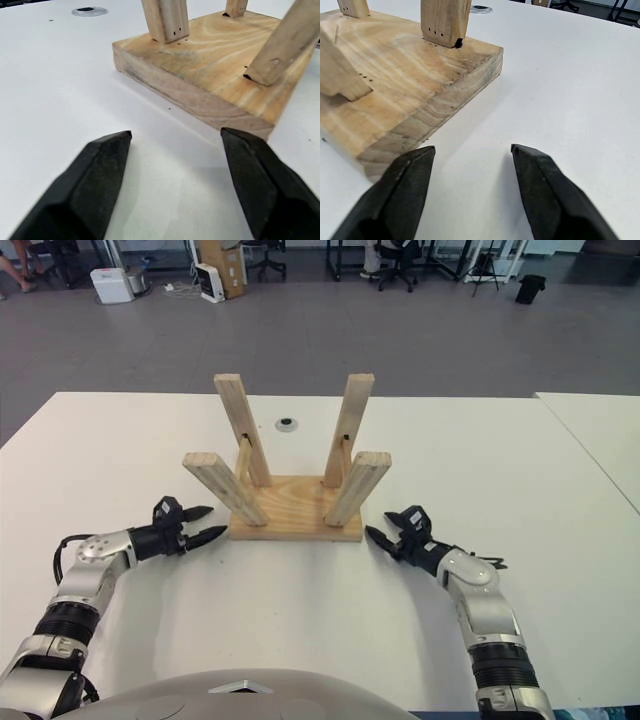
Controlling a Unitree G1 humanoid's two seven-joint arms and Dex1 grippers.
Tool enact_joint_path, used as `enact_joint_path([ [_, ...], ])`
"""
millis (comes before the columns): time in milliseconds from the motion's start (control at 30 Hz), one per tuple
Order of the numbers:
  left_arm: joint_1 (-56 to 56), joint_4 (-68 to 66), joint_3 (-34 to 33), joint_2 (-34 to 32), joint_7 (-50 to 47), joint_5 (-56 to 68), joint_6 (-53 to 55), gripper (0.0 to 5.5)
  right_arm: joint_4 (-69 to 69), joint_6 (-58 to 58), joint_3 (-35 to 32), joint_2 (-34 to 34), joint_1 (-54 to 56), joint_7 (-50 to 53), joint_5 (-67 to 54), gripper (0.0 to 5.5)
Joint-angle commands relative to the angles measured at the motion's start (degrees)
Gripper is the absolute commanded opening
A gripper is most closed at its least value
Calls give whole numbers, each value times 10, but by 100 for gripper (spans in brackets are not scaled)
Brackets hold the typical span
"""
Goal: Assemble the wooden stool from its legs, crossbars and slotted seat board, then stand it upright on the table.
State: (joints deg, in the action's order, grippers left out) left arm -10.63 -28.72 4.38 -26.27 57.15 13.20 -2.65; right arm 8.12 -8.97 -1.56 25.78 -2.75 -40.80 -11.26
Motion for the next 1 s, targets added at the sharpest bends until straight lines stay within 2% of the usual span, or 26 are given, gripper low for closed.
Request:
enact_joint_path([
  [33,1,-21,41,31,-7,-35,10,331,-30,-22,28,-10,-14,-10,-2,285],
  [233,12,8,45,35,-8,-21,27,331,-35,-28,22,-8,-7,-8,-6,285],
  [333,7,90,49,22,12,11,101,331,-65,-56,9,-6,-3,-13,-33,285],
  [433,-19,206,46,1,28,52,197,331,-147,-119,3,8,-12,-31,-74,285],
  [600,-11,350,25,-16,34,118,306,331,-355,-258,-55,27,-24,-26,-228,285],
  [767,6,399,16,-21,33,137,349,331,-411,-328,-104,56,-11,-28,-286,285],
  [833,10,410,6,-17,28,143,362,331,-416,-348,-125,44,-1,-20,-327,285],
  [1000,7,437,-24,-3,18,164,393,331,-429,-365,-127,57,-22,-19,-347,285],
])
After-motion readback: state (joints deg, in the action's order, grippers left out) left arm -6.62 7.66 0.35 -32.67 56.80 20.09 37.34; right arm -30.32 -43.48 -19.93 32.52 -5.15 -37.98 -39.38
